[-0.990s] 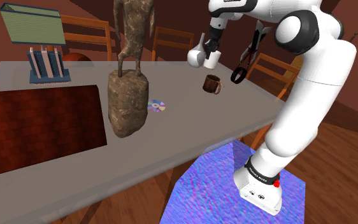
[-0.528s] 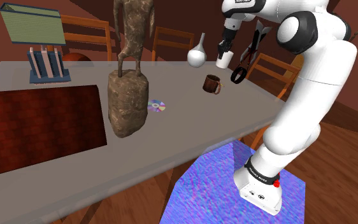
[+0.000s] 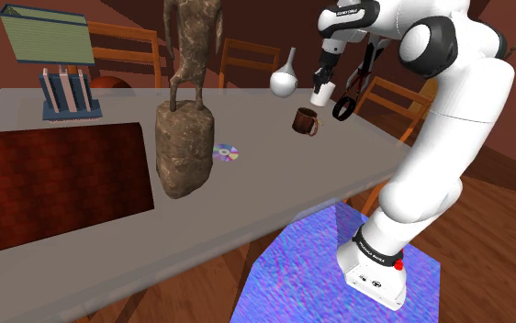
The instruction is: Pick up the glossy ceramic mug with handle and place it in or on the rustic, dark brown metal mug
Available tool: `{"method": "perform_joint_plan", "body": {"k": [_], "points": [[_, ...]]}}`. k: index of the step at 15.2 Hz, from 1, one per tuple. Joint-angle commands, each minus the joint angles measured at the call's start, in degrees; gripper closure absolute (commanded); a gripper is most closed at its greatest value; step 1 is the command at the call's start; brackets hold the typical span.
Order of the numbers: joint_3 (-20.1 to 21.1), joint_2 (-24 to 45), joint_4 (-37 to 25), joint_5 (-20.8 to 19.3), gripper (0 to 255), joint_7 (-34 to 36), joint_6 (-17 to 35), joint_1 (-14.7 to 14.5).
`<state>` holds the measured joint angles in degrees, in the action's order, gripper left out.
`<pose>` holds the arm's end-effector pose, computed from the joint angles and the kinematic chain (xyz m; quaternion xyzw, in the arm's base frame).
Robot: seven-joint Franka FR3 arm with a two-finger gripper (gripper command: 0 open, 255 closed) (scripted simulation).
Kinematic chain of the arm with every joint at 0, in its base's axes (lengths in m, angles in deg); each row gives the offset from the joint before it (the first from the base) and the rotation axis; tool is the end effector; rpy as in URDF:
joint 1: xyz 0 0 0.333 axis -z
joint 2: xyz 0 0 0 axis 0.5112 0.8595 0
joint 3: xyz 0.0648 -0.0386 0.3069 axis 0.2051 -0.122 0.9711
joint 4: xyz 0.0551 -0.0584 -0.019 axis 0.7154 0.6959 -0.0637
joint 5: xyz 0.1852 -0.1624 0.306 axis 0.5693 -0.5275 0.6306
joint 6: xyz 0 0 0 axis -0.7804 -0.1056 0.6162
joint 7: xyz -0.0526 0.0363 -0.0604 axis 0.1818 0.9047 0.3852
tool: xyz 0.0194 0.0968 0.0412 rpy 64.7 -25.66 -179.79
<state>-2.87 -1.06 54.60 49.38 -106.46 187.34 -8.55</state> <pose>0.4899 -0.3944 0.5039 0.9959 -0.0880 -0.0078 0.0212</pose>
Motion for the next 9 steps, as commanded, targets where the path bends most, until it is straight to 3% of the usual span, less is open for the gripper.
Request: {"method": "perform_joint_plan", "body": {"k": [1,9], "points": [[0.05,0.15,1.36,0.05,255,0.05,1.55,-0.06],[0.2,1.18,6.57,0.41,255,-0.02,7.73,-0.07]]}}
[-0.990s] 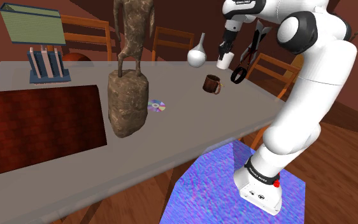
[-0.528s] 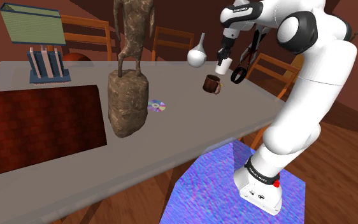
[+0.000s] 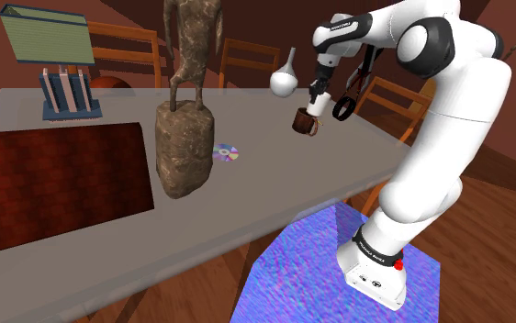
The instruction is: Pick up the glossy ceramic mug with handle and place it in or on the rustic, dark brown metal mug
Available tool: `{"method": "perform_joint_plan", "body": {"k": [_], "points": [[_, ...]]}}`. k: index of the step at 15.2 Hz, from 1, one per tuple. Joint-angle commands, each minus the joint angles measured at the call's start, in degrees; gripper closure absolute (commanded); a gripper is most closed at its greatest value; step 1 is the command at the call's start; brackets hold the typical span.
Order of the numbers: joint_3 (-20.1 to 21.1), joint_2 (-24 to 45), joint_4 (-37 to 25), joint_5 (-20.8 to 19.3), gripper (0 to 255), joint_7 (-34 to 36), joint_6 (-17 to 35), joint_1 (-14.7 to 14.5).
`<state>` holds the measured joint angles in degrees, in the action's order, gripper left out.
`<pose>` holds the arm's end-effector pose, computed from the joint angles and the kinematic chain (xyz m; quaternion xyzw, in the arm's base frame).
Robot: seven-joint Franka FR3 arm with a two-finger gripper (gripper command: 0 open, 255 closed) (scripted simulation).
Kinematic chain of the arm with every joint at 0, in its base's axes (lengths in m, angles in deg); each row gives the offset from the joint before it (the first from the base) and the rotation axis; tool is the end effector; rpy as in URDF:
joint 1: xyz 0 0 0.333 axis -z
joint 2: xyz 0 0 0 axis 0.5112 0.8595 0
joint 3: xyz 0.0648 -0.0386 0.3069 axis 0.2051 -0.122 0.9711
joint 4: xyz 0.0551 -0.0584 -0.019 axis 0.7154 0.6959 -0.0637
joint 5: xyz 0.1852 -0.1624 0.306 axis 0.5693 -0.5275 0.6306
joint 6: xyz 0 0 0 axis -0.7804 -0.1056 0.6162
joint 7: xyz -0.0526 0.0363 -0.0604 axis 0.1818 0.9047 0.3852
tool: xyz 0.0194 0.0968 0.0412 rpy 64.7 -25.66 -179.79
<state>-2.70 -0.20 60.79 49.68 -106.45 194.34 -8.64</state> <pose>0.4897 -0.3937 0.4538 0.9959 -0.0879 -0.0079 0.0212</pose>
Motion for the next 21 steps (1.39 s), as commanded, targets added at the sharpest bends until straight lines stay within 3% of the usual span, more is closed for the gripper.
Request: {"method": "perform_joint_plan", "body": {"k": [1,8,9,14,18,21], "points": [[0.03,0.31,0.39,0.11,255,-0.03,0.73,0.02],[0.03,0.32,0.38,0.11,255,-0.03,0.73,0.02],[0.03,0.31,0.39,0.11,0,-0.03,0.74,0.02],[0.03,0.31,0.37,0.11,0,-0.04,0.73,0.02],[-0.05,-0.88,-5.37,-0.33,0,0.26,-6.16,-0.11],[-0.05,-0.88,-5.37,-0.33,0,0.26,-6.16,-0.11]]}}
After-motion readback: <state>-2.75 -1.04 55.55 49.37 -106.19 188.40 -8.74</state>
